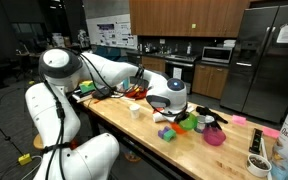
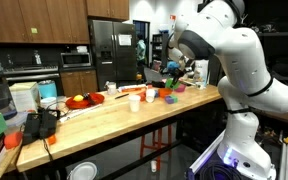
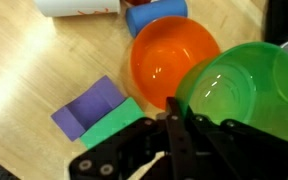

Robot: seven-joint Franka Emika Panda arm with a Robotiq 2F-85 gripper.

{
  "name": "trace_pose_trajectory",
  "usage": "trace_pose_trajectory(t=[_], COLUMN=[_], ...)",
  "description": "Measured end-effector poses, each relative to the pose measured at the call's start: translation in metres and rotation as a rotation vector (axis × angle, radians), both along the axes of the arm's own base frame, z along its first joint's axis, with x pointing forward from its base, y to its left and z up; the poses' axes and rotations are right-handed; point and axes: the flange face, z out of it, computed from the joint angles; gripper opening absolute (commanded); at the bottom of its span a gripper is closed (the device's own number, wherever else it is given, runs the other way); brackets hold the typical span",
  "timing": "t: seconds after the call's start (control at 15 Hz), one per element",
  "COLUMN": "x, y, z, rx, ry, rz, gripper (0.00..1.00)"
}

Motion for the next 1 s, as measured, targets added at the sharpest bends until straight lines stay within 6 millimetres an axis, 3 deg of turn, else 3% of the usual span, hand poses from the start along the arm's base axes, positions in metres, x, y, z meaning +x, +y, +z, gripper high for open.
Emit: trace_pose_trajectory(t=[0.2,0.47,0.73,1.0], x=[-0.003,-0.002,-0.009,-0.022], y=[-0.008,-0.02,-0.032,-0.046], z=[-0.024,-0.035,-0.027,-0.003], rx=[0.1,0.15,0.142,0.095], ry=[0.033,0.038,0.015,-0.037], rz=[-0.001,-0.019,-0.051,-0.08], gripper=[0.01,0.01,0.01,0.01])
